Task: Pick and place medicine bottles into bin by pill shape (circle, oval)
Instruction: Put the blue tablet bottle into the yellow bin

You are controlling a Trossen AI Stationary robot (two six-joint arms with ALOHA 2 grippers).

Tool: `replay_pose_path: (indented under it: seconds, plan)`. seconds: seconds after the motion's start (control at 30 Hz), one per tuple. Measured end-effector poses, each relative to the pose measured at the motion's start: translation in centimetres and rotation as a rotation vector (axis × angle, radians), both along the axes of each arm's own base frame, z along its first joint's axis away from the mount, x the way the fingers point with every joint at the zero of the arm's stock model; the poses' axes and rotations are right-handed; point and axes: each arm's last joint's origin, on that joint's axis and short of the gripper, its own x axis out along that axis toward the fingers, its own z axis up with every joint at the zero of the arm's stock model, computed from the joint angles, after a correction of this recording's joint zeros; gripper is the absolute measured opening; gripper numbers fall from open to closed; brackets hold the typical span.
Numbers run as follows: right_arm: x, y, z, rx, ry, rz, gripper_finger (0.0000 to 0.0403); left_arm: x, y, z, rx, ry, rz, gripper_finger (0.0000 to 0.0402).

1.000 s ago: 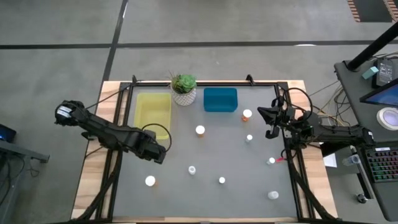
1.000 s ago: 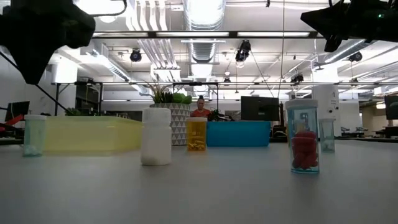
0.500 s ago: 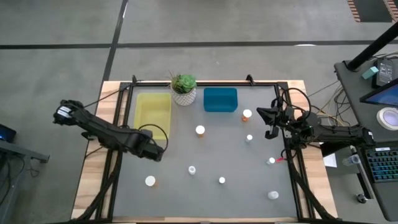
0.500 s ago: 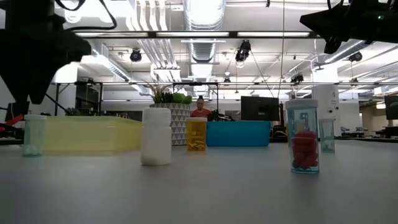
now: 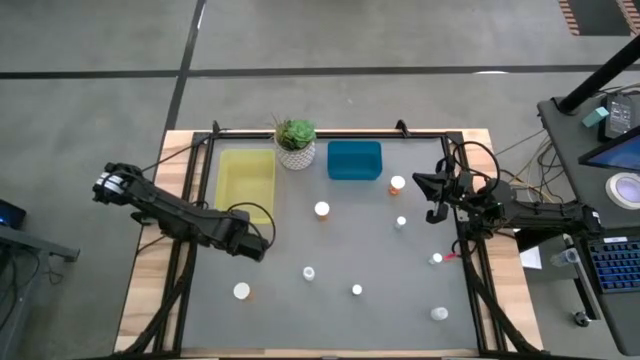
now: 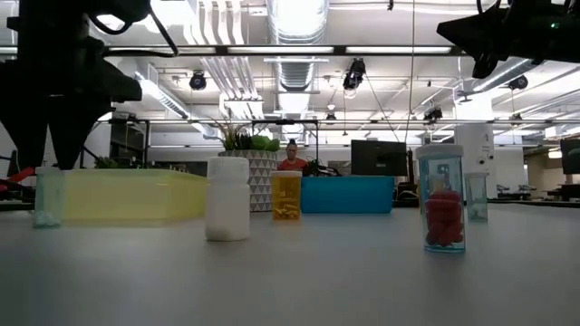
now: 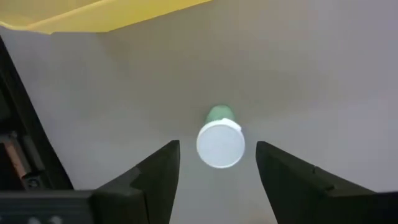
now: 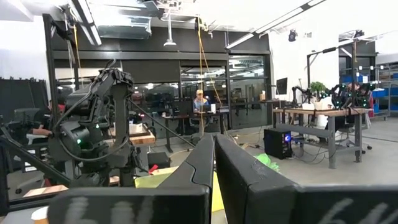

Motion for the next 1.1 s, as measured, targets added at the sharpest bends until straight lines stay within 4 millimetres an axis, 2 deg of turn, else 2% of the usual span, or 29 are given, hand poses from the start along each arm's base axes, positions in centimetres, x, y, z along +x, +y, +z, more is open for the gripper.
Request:
replay_pose_path:
  seconds: [0.73,0.83,1.1]
  plan:
    - [0.02,-0.01,-0.06,-0.01,0.01,-0.004,0.0009,0.23,0.15,-0.95,0.012,-0.023,0.01,0.0194]
    - [0.02,0.0,-0.08,-0.01,0.012,-0.004,0.0009,0.23,0.15,-0.95,0.012,-0.024,0.01,0.0179]
    - [0.03,-0.01,-0.09,-0.01,0.013,-0.004,0.0009,0.22,0.15,-0.95,0.012,-0.023,0.01,0.0102]
